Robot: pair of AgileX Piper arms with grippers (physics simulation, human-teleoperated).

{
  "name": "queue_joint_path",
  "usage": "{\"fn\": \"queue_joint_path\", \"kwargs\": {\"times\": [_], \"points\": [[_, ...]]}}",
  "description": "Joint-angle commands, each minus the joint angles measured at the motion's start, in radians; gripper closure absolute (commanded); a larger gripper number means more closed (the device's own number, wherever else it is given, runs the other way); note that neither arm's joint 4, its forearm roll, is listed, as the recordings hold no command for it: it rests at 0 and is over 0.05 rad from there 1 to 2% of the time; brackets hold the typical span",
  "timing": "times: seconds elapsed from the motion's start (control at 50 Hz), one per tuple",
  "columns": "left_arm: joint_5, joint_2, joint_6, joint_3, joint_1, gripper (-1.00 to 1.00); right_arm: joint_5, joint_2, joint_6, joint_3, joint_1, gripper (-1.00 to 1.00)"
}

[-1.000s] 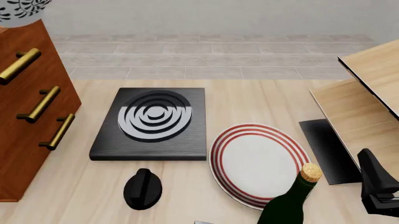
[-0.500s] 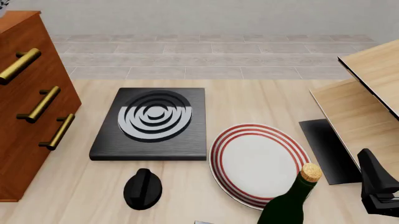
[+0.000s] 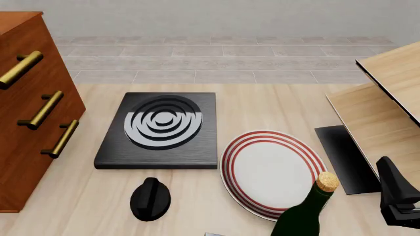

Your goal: Put the bowl on the top of the cabinet.

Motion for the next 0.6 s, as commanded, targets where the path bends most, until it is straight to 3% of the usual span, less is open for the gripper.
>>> {"fn": "queue_joint_path", "kwargs": {"times": [0.02,0.6], "points": [[-0.005,-0.005,0.000,0.006,0.053,1.00,0.000,0.000,0.000,0.000,0.000,-1.00],[-0.042,0.002,-0.001,0.058,0.161,1.00,0.000,0.000,0.000,0.000,0.000,-1.00]]}}
